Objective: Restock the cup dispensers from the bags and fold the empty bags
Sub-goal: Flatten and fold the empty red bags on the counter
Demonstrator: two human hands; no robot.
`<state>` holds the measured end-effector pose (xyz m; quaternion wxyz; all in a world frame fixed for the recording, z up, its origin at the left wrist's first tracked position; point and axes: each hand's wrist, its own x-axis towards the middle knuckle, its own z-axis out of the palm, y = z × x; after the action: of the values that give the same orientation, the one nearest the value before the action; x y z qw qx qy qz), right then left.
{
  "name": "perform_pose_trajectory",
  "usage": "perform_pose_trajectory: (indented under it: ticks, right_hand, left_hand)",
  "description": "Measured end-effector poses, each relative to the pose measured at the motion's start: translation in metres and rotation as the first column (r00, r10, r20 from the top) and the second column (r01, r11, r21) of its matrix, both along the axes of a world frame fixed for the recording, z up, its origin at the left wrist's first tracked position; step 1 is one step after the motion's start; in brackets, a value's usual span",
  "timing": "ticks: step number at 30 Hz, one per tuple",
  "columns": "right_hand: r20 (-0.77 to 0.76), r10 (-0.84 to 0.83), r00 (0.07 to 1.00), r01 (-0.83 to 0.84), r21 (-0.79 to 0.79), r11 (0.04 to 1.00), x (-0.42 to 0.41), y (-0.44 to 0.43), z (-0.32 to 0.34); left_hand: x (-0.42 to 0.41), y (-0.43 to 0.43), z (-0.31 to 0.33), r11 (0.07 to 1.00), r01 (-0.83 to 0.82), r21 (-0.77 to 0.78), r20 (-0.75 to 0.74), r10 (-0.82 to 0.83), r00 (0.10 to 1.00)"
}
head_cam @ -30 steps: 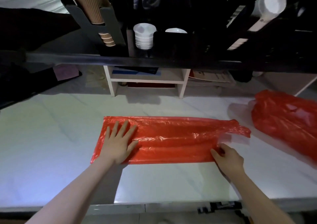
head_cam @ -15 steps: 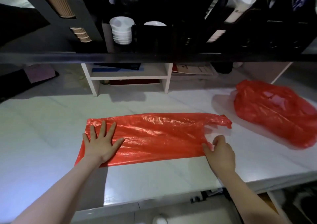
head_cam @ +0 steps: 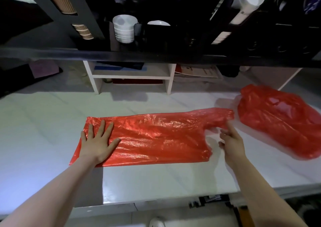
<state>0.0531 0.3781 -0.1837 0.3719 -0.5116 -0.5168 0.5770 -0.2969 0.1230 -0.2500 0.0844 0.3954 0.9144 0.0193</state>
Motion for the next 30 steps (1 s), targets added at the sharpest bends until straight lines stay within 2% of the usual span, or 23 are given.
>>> perform_pose_trajectory:
  ticks: [2,5,10,12,15,20,23,29,30]
  right_hand:
    - [-0.157,0.005,0.988,-0.019,-0.091,0.996,-0.001,0.007,0.006]
    - [-0.283,-0.144,0.948,0.074,-0.244,0.967,-0.003,0.021,0.005]
    - [-0.130,-0.136,0.982,0.098,-0.265,0.959,-0.008,0.041,0.013]
    - [-0.140,-0.116,0.983,0.063,-0.339,0.939,-0.008,0.052,0.010]
    - [-0.173,-0.063,0.983,-0.003,-0.355,0.935,-0.007,0.059,0.005]
    - [-0.127,-0.193,0.973,0.117,-0.448,0.886,-0.014,0.076,0.004]
    - [-0.076,-0.281,0.957,0.229,-0.402,0.887,-0.019,0.084,-0.004]
    - [0.221,-0.402,0.888,0.430,-0.094,0.898,-0.014,0.075,-0.025]
    - [0.252,-0.442,0.861,0.456,0.002,0.890,-0.013,0.072,-0.023]
  left_hand:
    - [0.000,-0.001,-0.001,1.000,-0.003,0.003,-0.011,0.003,1.000]
    - [-0.001,-0.001,-0.001,1.000,-0.010,0.006,-0.014,0.010,1.000]
    - [0.000,-0.001,-0.001,1.000,-0.011,0.002,-0.012,0.011,1.000]
    - [-0.001,0.000,-0.002,1.000,-0.016,0.007,-0.018,0.016,1.000]
    - [0.000,0.001,-0.002,1.000,-0.023,0.005,-0.026,0.023,0.999]
    - [0.002,0.001,0.001,1.000,-0.026,-0.001,-0.026,0.026,0.999]
    - [0.001,0.000,0.000,1.000,-0.022,-0.003,-0.039,0.022,0.999]
    - [0.001,0.000,0.001,1.000,-0.025,-0.012,-0.034,0.025,0.999]
    - [0.001,0.000,0.001,1.000,-0.027,-0.008,-0.039,0.026,0.999]
